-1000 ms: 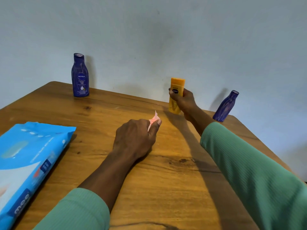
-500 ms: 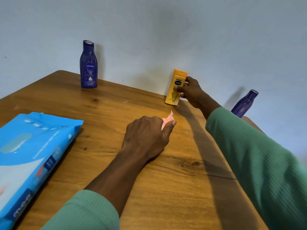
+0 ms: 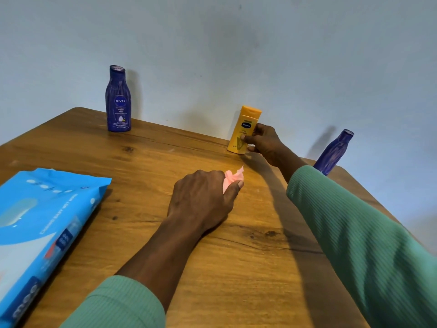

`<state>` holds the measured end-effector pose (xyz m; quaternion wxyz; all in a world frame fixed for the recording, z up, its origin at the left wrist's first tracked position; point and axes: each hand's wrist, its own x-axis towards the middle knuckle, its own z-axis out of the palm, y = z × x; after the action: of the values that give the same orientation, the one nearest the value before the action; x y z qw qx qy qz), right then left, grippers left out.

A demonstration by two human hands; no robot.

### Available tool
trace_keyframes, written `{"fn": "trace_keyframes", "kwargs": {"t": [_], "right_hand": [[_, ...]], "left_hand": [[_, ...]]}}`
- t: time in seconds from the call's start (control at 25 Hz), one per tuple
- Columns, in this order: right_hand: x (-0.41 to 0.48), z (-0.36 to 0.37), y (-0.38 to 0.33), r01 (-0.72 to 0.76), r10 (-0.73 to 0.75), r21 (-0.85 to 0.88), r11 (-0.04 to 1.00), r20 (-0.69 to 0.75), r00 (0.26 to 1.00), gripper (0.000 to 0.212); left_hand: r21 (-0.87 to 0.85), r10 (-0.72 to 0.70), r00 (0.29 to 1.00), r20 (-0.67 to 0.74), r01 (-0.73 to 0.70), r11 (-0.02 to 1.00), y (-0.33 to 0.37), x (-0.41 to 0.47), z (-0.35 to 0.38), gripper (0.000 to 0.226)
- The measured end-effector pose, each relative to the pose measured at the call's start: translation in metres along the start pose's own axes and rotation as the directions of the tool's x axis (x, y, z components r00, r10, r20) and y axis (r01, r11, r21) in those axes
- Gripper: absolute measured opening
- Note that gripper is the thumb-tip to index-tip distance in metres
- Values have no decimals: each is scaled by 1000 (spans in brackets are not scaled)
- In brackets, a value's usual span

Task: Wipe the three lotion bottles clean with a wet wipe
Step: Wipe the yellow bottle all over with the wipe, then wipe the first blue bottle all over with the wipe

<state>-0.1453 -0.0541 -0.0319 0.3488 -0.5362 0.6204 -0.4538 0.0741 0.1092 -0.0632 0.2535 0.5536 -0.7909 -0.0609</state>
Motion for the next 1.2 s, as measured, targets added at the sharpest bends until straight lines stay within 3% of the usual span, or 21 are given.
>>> {"fn": "trace_keyframes", "kwargs": {"t": [0.24,0.32,0.4,0.48,0.56,0.68,0.8,0.88,1.08,1.2], "right_hand": [[-16,-5,6,-22,21,-30,999,-52,998,62],[-36,-8,23,36,-71,-169,985,-211,975,59],[-61,-20,42,56,-159,-246,968,-424,892,53],[-78,-47,53,-14,-86,-147,989,-650,755,57],[-80,-81,56,-152,56,-54,987,-768,638,70],[-71,-118,60,-339,181,-46,940,-773,608,100],[-54,-141,66,-368,226,-20,930,-756,614,119],[-40,-150,71,-362,217,-30,932,-755,619,113],[-35,-147,94,-276,114,-103,956,-734,670,61],[-54,-127,91,-107,193,165,980,-697,691,48]], "left_hand": [[6,-5,1000,7,5,1000,1,-2,-1,55],[11,6,1000,-10,-6,1000,-1,-6,-2,49],[4,53,998,-38,-53,999,-2,-7,-3,41],[-11,143,989,-45,-143,990,0,-4,-4,40],[-30,220,973,-66,-223,974,2,-1,-2,40],[-79,245,968,-58,-249,965,7,-4,3,41],[-158,241,969,-53,-246,956,10,-8,5,51],[-189,254,964,-82,-265,946,10,-7,5,49],[-300,218,964,-151,-255,919,7,-2,12,40],[-357,179,968,-177,-232,905,4,0,20,42]]}}
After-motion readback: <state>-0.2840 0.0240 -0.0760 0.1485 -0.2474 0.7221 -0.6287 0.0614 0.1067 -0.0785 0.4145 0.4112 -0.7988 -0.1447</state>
